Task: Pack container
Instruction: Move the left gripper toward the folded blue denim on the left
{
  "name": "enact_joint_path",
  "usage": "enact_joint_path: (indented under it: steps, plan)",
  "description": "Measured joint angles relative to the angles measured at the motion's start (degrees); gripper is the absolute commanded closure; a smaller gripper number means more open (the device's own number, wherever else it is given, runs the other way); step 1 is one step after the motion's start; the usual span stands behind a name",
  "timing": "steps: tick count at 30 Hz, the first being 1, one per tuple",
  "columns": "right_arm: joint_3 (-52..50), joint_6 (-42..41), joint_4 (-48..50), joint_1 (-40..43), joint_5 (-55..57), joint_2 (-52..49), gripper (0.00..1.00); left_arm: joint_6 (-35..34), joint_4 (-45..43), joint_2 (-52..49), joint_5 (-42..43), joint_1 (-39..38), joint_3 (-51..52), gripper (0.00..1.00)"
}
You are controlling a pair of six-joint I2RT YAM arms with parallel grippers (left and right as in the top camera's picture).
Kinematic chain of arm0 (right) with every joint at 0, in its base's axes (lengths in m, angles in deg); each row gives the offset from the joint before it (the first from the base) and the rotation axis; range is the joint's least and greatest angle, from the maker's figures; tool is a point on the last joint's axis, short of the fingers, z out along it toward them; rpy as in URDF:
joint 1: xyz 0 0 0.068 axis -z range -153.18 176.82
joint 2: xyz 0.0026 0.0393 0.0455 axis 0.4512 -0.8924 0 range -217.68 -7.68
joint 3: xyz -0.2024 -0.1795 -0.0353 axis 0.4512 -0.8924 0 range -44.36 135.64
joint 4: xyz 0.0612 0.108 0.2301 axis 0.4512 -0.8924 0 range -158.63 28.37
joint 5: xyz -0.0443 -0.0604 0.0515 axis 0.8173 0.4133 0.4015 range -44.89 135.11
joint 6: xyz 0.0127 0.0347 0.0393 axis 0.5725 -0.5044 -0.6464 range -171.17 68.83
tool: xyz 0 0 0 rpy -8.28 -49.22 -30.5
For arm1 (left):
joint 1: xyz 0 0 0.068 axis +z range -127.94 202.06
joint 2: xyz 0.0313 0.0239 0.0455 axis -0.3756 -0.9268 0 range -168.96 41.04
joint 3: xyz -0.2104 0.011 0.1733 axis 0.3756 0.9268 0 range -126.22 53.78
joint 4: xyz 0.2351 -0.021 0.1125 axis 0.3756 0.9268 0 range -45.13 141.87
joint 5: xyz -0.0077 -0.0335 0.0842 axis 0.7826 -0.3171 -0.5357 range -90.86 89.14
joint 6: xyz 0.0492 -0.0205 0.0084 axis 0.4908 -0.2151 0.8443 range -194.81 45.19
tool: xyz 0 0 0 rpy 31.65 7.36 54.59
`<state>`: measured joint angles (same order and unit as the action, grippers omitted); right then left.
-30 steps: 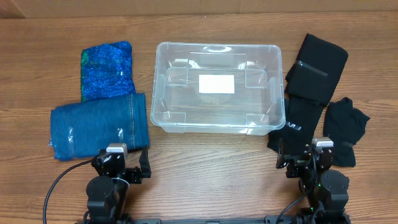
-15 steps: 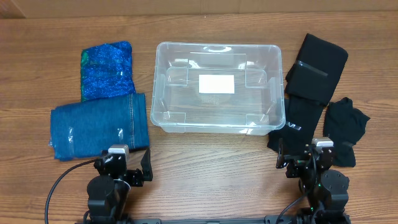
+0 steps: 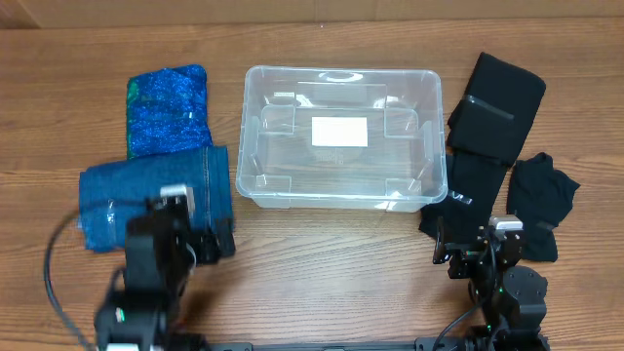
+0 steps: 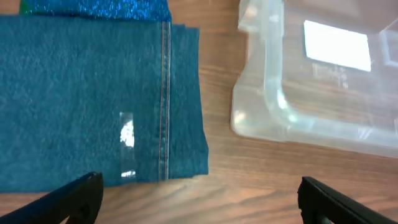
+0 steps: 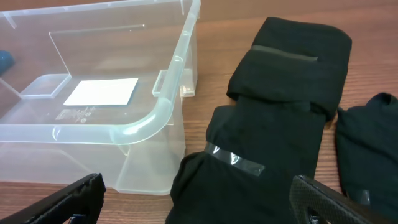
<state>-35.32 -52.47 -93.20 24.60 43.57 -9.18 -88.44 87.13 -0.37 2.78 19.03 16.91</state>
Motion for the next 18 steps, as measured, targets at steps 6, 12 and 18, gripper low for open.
enact_joint_path:
  steps: [6, 12, 18]
  plan:
    - [0.0, 0.0, 0.0, 0.0, 0.0, 0.0, 0.0, 0.5, 13.2, -21.7, -0.7, 0.0, -25.4, 0.0]
    - [0.0, 0.0, 0.1, 0.0, 0.0, 0.0, 0.0, 0.0, 21.2, -33.4, -0.4, 8.6, -39.7, 0.0]
    - [0.0, 0.0, 0.1, 0.0, 0.0, 0.0, 0.0, 1.3, 24.9, -42.5, 5.0, 30.3, -42.9, 0.0]
